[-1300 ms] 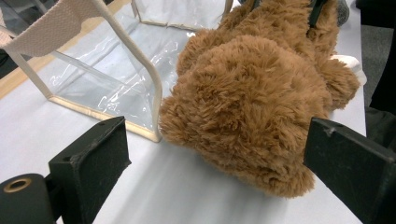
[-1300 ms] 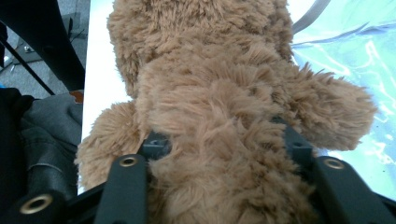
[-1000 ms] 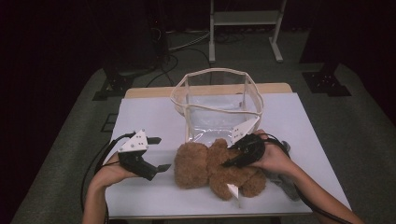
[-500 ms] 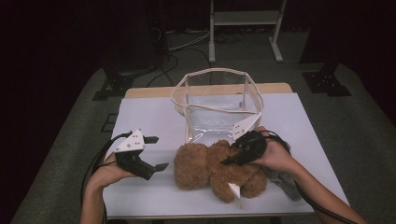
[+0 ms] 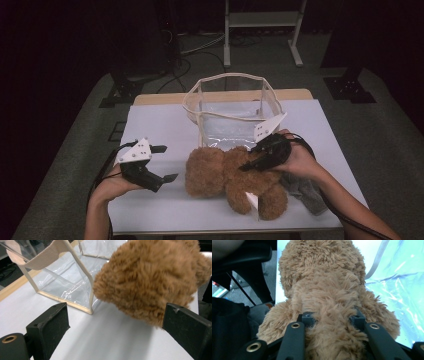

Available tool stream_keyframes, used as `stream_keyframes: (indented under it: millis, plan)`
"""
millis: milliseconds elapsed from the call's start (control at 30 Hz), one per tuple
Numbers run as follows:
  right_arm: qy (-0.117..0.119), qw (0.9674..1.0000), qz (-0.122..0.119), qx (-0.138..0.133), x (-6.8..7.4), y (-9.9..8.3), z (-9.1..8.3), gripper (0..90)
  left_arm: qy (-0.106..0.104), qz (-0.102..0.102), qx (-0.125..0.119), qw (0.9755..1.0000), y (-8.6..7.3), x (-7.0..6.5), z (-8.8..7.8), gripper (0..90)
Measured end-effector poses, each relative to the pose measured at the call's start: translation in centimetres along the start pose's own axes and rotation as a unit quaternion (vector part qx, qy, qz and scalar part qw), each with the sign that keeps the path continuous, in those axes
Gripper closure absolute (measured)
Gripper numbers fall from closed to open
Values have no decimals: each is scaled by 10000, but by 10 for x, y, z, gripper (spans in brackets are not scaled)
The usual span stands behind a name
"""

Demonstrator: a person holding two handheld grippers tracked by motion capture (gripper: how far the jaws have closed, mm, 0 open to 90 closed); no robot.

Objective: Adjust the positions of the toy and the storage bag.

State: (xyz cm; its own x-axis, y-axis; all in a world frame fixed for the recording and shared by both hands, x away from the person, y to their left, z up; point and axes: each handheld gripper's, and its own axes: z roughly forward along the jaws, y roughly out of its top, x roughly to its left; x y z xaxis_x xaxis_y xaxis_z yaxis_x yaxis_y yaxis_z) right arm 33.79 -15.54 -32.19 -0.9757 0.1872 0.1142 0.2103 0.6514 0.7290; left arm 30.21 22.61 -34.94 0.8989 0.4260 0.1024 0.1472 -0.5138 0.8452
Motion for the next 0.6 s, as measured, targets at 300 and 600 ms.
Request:
stream_keyframes:
  millis: [300,600]
  plan:
    - [-66,9995,23,-320,2,3,-22,673,19,-4,6,10000,-1,1,-3,60]
    - [-159,9990,-154,-382,11,23,-45,674,17,15,38,10000,-1,1,-3,60]
